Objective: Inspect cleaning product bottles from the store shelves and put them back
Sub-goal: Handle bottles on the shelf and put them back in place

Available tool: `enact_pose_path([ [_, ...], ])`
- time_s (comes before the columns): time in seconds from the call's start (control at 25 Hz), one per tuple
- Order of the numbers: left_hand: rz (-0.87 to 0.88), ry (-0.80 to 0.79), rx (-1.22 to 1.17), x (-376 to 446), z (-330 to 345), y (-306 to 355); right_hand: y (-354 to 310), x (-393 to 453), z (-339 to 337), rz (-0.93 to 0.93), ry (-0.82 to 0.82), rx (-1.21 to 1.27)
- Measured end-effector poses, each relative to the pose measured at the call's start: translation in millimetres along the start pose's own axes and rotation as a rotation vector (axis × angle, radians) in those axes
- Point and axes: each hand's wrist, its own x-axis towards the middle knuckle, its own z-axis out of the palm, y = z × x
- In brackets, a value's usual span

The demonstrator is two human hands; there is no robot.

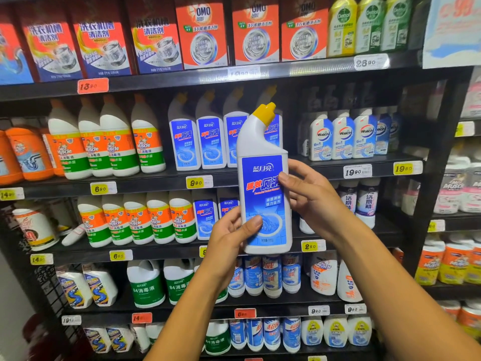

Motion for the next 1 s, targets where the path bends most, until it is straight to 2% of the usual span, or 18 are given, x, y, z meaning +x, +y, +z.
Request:
enact_pose_path([
  [0.24,-0.014,-0.035,-0.021,0.8,2.4,2.3,-3.3,-1.9,0.0,0.055,-0.053,0.016],
  [0.4,-0.04,-0.04,0.023,2.1,8.3,7.0,-7.3,0.6,1.2,0.011,-0.043,-0.02],
  [0.48,0.047,0.031,0.161,1.1,11.2,8.0,-6.8,3.3,0.9,-0.008,-0.005,-0.034],
  [0.56,0.174,0.112,0.411,-0.9,16.0,8.6,-6.4,5.2,3.4,-0.028,0.018,-0.052],
  [0.68,0.204,0.16,0.65,-1.0,32.8,6.0,-1.6,7.2,13.4,-0.082,0.04,-0.068],
  [0.76,0.23,0.157,0.581,6.0,32.1,5.5,0.3,7.5,21.1,-0.127,0.078,-0.103],
  [0.84,0.222,0.06,0.445,11.7,19.1,12.8,-3.7,9.3,21.7,-0.162,0.091,-0.163],
  [1.0,0.031,-0.116,0.239,12.9,-5.2,23.0,-13.0,13.4,12.5,-0.052,0.02,-0.149],
])
